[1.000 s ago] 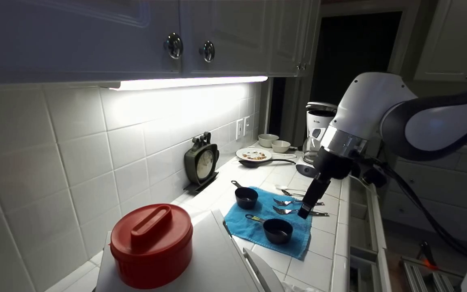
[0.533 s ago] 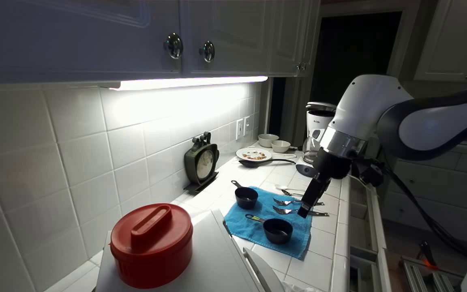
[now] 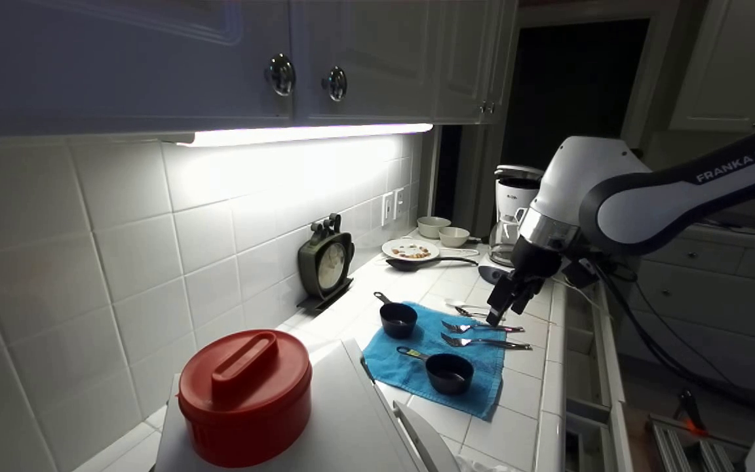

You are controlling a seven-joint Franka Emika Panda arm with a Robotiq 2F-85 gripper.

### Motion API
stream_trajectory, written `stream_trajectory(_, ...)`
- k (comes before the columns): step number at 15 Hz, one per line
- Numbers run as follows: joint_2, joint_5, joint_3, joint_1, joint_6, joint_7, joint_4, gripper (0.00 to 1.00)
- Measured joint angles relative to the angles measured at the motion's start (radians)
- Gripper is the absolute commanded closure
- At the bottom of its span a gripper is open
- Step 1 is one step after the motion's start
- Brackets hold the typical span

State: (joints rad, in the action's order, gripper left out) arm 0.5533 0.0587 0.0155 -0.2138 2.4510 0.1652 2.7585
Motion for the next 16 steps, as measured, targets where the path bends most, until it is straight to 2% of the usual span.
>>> stream_trajectory(4,-0.048,-0.042,0.031,-0.016,0.11,-0.06,0.0,0.0)
stream_trajectory(10,-0.162,-0.042,0.139,-0.012,0.278,-0.224,0.0,0.0)
stream_trajectory(16,-0.17,-0.041,0.149,-0.003,0.283,-0.234,-0.001,0.0)
